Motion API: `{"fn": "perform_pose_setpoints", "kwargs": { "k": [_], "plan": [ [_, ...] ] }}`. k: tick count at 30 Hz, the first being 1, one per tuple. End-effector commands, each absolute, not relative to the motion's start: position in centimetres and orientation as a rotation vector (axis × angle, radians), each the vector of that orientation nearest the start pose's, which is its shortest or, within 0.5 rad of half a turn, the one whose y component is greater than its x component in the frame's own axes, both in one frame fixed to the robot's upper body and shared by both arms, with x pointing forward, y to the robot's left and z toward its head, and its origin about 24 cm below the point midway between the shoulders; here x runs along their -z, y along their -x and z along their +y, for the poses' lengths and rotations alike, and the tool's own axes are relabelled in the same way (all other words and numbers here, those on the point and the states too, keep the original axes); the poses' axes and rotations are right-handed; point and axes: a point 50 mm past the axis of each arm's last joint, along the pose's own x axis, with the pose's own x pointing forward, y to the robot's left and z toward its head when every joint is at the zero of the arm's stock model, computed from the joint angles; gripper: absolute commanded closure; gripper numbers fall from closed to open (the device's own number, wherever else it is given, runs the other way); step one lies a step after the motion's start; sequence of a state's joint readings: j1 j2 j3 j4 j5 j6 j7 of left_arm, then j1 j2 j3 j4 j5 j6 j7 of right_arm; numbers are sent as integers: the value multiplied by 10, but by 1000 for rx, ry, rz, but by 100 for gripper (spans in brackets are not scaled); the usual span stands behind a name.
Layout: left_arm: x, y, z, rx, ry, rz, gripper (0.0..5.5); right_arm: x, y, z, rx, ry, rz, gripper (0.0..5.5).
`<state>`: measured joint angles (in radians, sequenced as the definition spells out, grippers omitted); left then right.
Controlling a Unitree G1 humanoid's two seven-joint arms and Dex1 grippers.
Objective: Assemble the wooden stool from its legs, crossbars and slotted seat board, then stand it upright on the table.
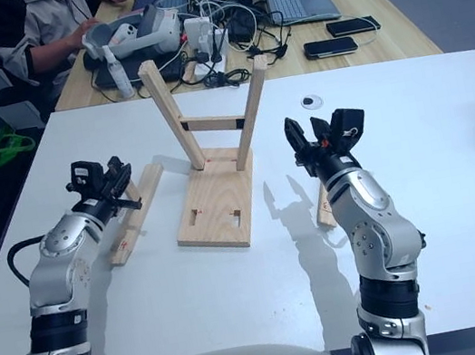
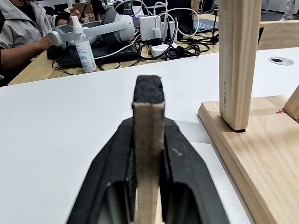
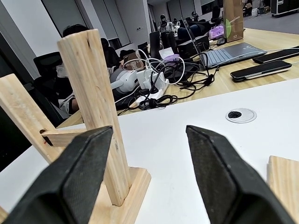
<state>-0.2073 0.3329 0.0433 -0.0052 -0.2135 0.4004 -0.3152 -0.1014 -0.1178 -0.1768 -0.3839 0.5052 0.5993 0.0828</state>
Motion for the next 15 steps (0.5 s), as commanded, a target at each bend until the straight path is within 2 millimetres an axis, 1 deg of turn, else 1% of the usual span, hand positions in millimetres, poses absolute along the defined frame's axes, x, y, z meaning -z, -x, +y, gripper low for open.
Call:
{"fn": "perform_pose_setpoints", "kwargs": {
  "k": [1, 5, 8, 11, 15],
  "plan": [
    [-69, -298, 180, 336, -54, 222, 510, -112, -261, -169, -196, -339, 54, 261],
    [-69, -306, 166, 364, -52, 204, 510, -113, -261, -169, -198, -337, 51, 261],
    [-67, -307, 160, 380, -50, 197, 510, -113, -261, -169, -201, -334, 54, 261],
    [-62, -303, 159, 390, -60, 203, 510, -113, -261, -168, -205, -331, 55, 261],
    [-57, -299, 164, 377, -63, 212, 510, -113, -261, -169, -204, -329, 56, 261]
  ]
}}
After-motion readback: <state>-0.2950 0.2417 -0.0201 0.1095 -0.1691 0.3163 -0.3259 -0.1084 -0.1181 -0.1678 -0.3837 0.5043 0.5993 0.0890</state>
